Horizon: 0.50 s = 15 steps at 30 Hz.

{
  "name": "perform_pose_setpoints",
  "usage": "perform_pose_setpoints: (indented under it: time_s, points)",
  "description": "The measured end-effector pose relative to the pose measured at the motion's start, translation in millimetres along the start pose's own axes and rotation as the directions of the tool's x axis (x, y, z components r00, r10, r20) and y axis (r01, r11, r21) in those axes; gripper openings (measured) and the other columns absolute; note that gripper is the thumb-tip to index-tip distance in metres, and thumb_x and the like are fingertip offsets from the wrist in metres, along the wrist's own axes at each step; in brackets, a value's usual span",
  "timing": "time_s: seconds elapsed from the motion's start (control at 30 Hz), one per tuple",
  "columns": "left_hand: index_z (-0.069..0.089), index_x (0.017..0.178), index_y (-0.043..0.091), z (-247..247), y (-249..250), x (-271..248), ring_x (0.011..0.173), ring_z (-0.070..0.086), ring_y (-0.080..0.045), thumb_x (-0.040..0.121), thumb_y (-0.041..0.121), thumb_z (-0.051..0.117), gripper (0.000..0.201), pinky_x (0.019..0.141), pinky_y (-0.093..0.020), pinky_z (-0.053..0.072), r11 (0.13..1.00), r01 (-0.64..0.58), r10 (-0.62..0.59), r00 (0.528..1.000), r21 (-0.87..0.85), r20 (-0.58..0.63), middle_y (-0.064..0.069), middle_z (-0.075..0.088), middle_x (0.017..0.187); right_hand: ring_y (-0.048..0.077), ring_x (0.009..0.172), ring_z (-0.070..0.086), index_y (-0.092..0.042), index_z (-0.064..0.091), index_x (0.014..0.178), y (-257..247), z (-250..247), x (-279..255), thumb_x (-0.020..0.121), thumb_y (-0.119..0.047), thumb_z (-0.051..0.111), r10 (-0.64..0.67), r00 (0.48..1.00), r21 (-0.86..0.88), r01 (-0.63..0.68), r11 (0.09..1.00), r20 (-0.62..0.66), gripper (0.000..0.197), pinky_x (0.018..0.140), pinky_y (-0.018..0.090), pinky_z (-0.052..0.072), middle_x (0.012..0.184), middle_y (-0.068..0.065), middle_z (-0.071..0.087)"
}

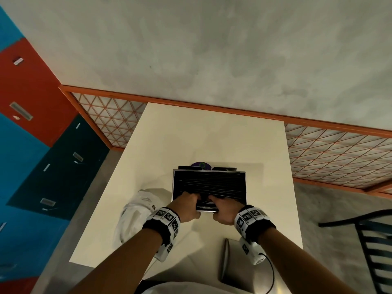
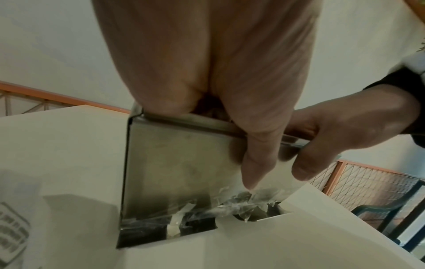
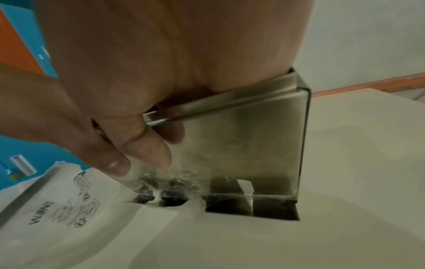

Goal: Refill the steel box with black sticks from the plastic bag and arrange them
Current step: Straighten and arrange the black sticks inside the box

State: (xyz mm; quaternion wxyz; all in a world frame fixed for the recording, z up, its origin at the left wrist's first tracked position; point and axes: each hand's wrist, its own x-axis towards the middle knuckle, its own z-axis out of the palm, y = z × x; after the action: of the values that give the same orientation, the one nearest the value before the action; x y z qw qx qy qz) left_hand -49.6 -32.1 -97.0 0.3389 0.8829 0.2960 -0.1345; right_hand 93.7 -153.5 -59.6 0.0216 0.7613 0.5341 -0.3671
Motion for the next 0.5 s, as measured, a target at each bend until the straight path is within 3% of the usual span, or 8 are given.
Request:
perform_pose_setpoints:
  time_s: [0.17,0.33,0.5]
  points:
    - [0.069,0.115,0.019,1.3,0.1,1.1,0.097,0.069,-0.024,0.079,0.022,0.075,0.037,0.086,-0.034,0.057,1.0,0.01,-0.01,1.0,-0.002,-0.012,-0.004,0.071,0.107,0.029,0.104,0.06,-0.018,0.053,0.126,-4.5,-4.0,1.3,0.085,-0.025,0.06,-0.054,0.998,-0.098,0.057,0.994,0.034,0.042,0.081,0.03,0.046,0.116,0.008,0.063]
    - [0.068,0.11,0.023,-4.1,2.4,0.6,0.096,0.069,-0.024,0.074,0.023,0.075,0.037,0.085,-0.038,0.059,1.0,0.012,-0.012,1.0,0.004,0.002,-0.002,0.071,0.104,0.027,0.078,0.055,-0.014,0.055,0.094,-21.3,-11.5,9.0,0.08,-0.025,0.062,-0.039,0.993,-0.206,0.062,0.977,0.115,0.019,0.069,0.031,0.042,0.087,0.006,0.059]
    - [0.066,0.11,0.024,-3.0,0.9,1.4,0.099,0.067,-0.028,0.069,0.025,0.073,0.042,0.086,-0.04,0.058,1.0,-0.002,0.001,1.0,0.022,0.011,-0.006,0.069,0.107,0.027,0.087,0.057,-0.014,0.061,0.108,-27.6,-10.3,23.9,0.075,-0.03,0.063,-0.014,0.977,-0.136,0.043,0.99,0.211,0.036,0.076,0.034,0.046,0.097,0.008,0.064]
